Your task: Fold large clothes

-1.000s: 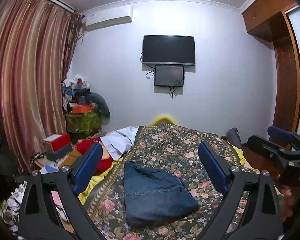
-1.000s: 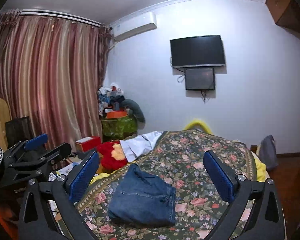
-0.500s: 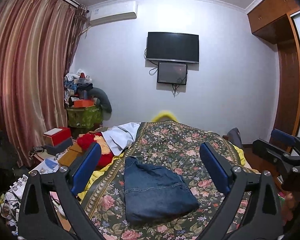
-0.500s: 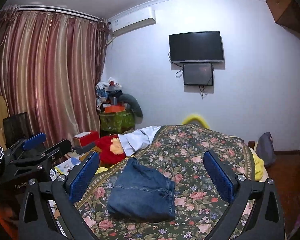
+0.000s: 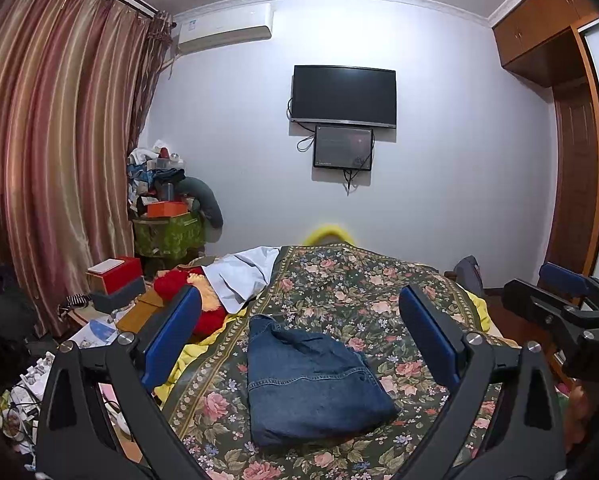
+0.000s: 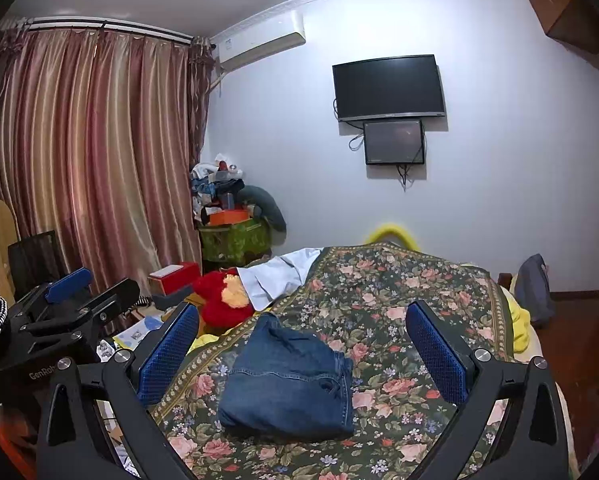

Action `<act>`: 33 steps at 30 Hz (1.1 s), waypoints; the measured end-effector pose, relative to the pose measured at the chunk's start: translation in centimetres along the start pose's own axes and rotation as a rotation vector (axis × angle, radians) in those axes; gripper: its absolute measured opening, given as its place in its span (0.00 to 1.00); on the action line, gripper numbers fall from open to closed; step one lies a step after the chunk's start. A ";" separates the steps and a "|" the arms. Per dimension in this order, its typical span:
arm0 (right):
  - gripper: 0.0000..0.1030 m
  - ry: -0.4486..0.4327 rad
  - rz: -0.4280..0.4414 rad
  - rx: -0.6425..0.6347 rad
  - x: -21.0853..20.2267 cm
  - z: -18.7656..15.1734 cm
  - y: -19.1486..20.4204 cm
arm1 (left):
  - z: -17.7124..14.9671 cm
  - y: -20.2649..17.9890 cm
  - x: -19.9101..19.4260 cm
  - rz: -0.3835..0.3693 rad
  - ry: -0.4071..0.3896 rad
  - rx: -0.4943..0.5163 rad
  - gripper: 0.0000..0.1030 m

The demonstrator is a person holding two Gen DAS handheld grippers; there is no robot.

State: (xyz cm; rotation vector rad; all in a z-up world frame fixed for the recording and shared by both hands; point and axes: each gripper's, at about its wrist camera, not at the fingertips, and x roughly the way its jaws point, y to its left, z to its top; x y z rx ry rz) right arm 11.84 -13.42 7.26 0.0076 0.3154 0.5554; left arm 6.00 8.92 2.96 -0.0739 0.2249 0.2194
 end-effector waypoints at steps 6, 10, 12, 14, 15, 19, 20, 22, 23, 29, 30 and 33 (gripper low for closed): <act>1.00 -0.002 0.001 -0.001 0.1 0.0 -0.1 | 0.0 -0.3 -0.1 -0.001 -0.001 0.010 0.97; 1.00 -0.004 0.000 0.002 0.1 0.0 -0.1 | 0.1 -0.4 0.0 -0.006 0.000 0.013 0.97; 1.00 -0.004 -0.001 0.003 0.1 0.0 0.0 | 0.1 -0.4 0.1 -0.010 0.000 0.014 0.97; 1.00 -0.004 0.001 0.004 0.1 0.0 0.0 | 0.1 -0.5 0.0 -0.014 -0.001 0.014 0.97; 1.00 -0.005 -0.001 0.003 0.0 -0.1 0.2 | 0.1 -0.6 0.0 -0.018 0.000 0.014 0.97; 1.00 -0.009 -0.004 -0.001 0.0 -0.1 0.4 | 0.2 -0.7 0.1 -0.027 0.003 0.020 0.98; 1.00 -0.007 -0.004 0.000 0.0 -0.1 0.4 | 0.3 -0.8 0.1 -0.029 0.004 0.020 0.98; 1.00 -0.009 -0.005 0.001 0.0 -0.1 0.5 | 0.2 -0.8 0.1 -0.034 0.006 0.018 0.98; 1.00 -0.009 -0.004 0.001 0.0 -0.1 0.4 | 0.2 -0.8 0.1 -0.036 0.007 0.018 0.98; 1.00 -0.009 -0.003 0.002 0.0 -0.1 0.4 | 0.2 -0.8 0.1 -0.046 0.010 0.022 0.98; 1.00 -0.008 -0.003 0.002 0.0 -0.1 0.4 | 0.2 -0.9 0.0 -0.048 0.010 0.024 0.98; 1.00 -0.010 -0.004 0.000 0.0 -0.1 0.3 | 0.2 -1.0 0.0 -0.054 0.012 0.026 0.98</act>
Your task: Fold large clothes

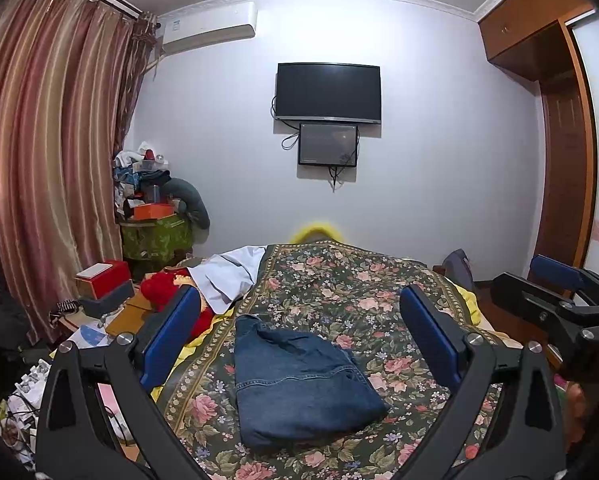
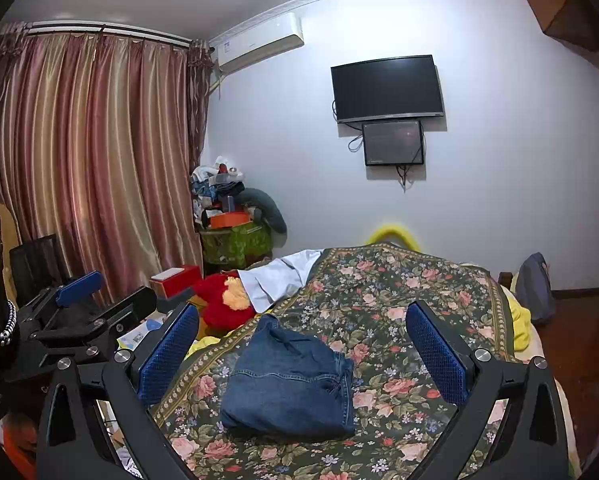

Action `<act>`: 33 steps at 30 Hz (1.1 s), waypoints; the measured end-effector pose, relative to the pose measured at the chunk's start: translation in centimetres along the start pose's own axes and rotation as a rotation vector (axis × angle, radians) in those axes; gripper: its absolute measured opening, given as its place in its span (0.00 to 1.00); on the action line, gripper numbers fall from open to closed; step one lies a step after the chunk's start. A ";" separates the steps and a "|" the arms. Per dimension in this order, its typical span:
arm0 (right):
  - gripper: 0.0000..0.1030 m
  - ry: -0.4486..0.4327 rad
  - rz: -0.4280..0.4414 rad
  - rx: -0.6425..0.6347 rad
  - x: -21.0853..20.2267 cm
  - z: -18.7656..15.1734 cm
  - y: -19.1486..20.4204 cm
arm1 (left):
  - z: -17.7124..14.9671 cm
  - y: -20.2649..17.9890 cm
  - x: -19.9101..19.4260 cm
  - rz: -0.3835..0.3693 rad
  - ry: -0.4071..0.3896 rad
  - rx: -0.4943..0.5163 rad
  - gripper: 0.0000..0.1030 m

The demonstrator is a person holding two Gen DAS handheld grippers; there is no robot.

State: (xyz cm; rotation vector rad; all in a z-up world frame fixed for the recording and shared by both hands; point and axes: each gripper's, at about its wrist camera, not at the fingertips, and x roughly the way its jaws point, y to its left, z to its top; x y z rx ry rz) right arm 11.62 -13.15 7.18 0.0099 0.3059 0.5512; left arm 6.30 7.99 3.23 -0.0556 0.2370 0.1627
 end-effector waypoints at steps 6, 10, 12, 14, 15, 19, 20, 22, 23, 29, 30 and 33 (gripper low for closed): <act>1.00 -0.007 -0.012 0.006 -0.1 -0.1 0.4 | 0.0 0.0 -0.1 -0.020 0.004 -0.006 0.98; 1.00 -0.006 -0.011 0.005 -0.1 -0.1 0.2 | 0.0 -0.2 -0.2 -0.026 0.006 -0.013 0.98; 1.00 -0.006 -0.014 0.009 -0.2 0.0 0.4 | 0.1 -0.2 -0.3 -0.029 0.005 -0.016 0.98; 1.00 -0.006 -0.015 0.010 -0.2 0.0 0.4 | 0.1 -0.1 -0.2 -0.032 0.007 -0.016 0.98; 1.00 -0.006 -0.015 0.012 -0.2 0.0 0.5 | 0.1 -0.2 -0.2 -0.040 0.013 -0.014 0.98; 1.00 -0.007 -0.019 0.015 -0.2 -0.1 0.6 | 0.2 -0.5 -0.2 -0.052 0.020 -0.013 0.98; 1.00 -0.007 -0.020 0.015 -0.2 -0.1 0.6 | 0.1 -0.6 -0.2 -0.054 0.020 -0.012 0.98; 1.00 -0.007 -0.023 0.016 -0.2 -0.1 0.7 | 0.1 -0.7 -0.3 -0.053 0.019 -0.009 0.98; 1.00 -0.008 -0.023 0.017 -0.2 -0.1 0.8 | 0.1 -0.8 -0.3 -0.052 0.019 -0.006 0.98; 1.00 -0.007 -0.023 0.018 -0.2 -0.1 0.7 | 0.1 -1.1 -0.4 -0.050 0.016 -0.002 0.98; 1.00 -0.007 -0.022 0.019 -0.2 -0.1 0.8 | 0.1 -1.1 -0.4 -0.050 0.017 -0.003 0.98; 1.00 -0.007 -0.023 0.020 -0.2 -0.1 0.7 | 0.1 -1.2 -0.5 -0.049 0.016 0.001 0.98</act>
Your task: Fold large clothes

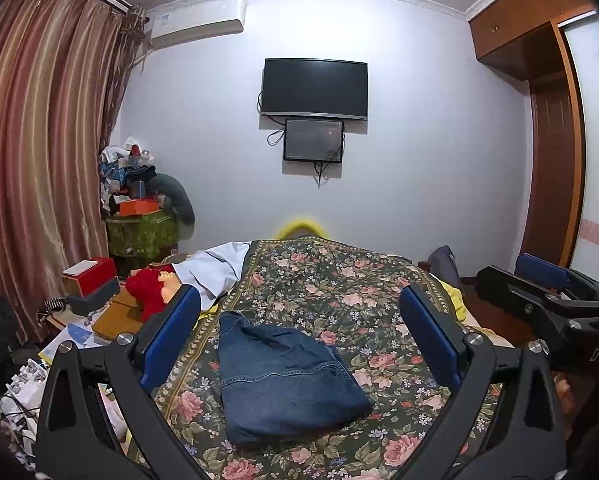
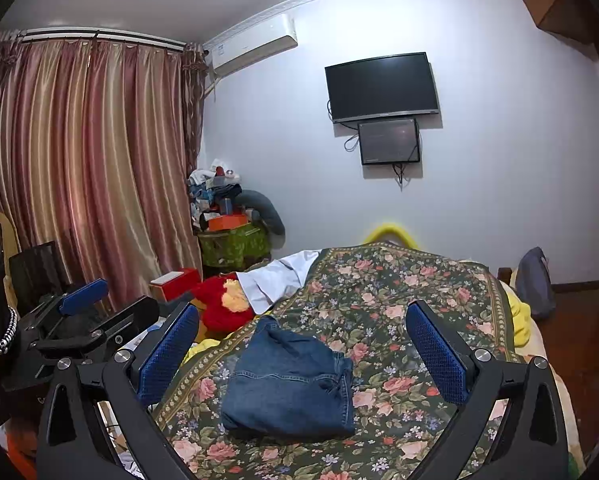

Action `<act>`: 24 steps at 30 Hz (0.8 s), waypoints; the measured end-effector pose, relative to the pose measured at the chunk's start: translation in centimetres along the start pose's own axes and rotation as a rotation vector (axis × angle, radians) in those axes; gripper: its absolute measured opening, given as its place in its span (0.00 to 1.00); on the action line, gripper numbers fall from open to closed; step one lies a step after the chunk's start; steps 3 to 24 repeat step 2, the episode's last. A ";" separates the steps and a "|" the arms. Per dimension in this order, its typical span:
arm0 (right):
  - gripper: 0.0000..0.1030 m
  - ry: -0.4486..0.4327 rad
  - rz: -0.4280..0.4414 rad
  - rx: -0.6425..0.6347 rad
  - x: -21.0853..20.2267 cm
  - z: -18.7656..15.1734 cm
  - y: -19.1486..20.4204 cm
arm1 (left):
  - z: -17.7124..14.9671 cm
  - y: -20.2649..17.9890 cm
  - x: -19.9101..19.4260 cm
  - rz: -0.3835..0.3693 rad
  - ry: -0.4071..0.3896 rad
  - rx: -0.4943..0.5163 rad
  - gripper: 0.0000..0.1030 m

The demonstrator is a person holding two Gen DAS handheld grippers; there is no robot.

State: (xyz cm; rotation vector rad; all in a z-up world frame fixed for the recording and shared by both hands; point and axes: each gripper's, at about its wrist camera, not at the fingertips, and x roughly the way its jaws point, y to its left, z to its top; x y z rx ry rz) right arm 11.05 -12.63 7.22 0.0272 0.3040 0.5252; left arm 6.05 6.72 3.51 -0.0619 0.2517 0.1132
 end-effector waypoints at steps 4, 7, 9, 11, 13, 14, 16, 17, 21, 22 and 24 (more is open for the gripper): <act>1.00 0.000 0.000 0.001 0.0 0.0 0.0 | 0.0 -0.1 0.0 0.001 0.000 0.001 0.98; 1.00 0.000 0.000 0.001 0.0 0.0 0.0 | 0.0 -0.1 0.0 0.001 0.000 0.001 0.98; 1.00 0.000 0.000 0.001 0.0 0.0 0.0 | 0.0 -0.1 0.0 0.001 0.000 0.001 0.98; 1.00 0.000 0.000 0.001 0.0 0.0 0.0 | 0.0 -0.1 0.0 0.001 0.000 0.001 0.98; 1.00 0.000 0.000 0.001 0.0 0.0 0.0 | 0.0 -0.1 0.0 0.001 0.000 0.001 0.98; 1.00 0.000 0.000 0.001 0.0 0.0 0.0 | 0.0 -0.1 0.0 0.001 0.000 0.001 0.98; 1.00 0.000 0.000 0.001 0.0 0.0 0.0 | 0.0 -0.1 0.0 0.001 0.000 0.001 0.98; 1.00 0.000 0.000 0.001 0.0 0.0 0.0 | 0.0 -0.1 0.0 0.001 0.000 0.001 0.98; 1.00 0.000 0.000 0.001 0.0 0.0 0.0 | 0.0 -0.1 0.0 0.001 0.000 0.001 0.98; 1.00 0.000 0.000 0.001 0.0 0.0 0.0 | 0.0 -0.1 0.0 0.001 0.000 0.001 0.98; 1.00 0.000 0.000 0.001 0.0 0.0 0.0 | 0.0 -0.1 0.0 0.001 0.000 0.001 0.98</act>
